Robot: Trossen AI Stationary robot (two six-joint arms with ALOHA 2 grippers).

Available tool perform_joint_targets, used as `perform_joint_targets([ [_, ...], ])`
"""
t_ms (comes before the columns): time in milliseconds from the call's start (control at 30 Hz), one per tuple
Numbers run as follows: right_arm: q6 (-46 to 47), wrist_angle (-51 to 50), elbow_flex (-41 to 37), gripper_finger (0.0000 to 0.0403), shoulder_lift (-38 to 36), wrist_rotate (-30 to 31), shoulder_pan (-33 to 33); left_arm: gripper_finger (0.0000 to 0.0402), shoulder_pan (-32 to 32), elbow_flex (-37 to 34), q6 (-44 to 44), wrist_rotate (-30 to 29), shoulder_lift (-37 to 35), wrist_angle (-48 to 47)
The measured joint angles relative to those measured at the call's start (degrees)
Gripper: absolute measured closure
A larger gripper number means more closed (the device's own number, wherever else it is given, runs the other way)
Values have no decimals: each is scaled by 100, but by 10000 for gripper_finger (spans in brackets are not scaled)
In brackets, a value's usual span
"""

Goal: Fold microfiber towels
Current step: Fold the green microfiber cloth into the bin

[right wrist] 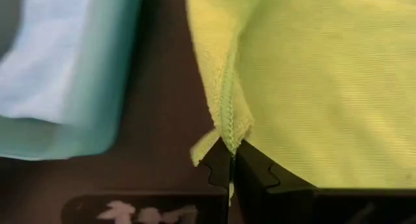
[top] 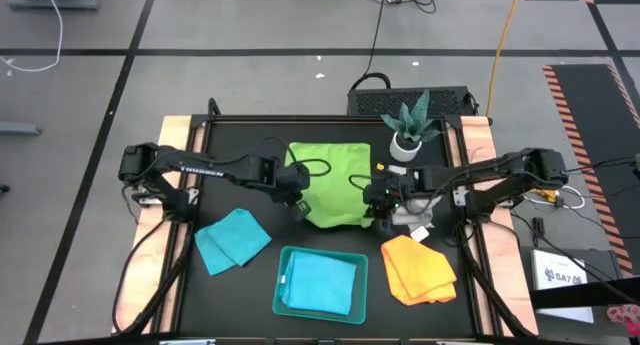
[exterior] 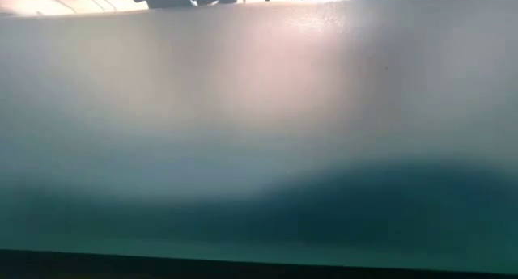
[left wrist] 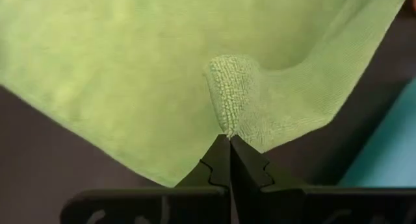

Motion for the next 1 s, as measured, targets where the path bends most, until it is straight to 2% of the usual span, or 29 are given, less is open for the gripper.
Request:
perform_joint_targets([
  [233,-953,-472,0,403,-190,-16,-941,401,306,0,-248,-473,0,-430],
  [533,-1935,-196,33,403,-240,-174,-1991,401,834,0,-446,-978,0,-382],
  [767,-2190,364,38,403,-225,-386,-2458,401,1360,0,-99,-990,0,121],
  [1000,-2363,380,44,403,33,-472,-2766,401,1834,0,226,-895,0,169],
])
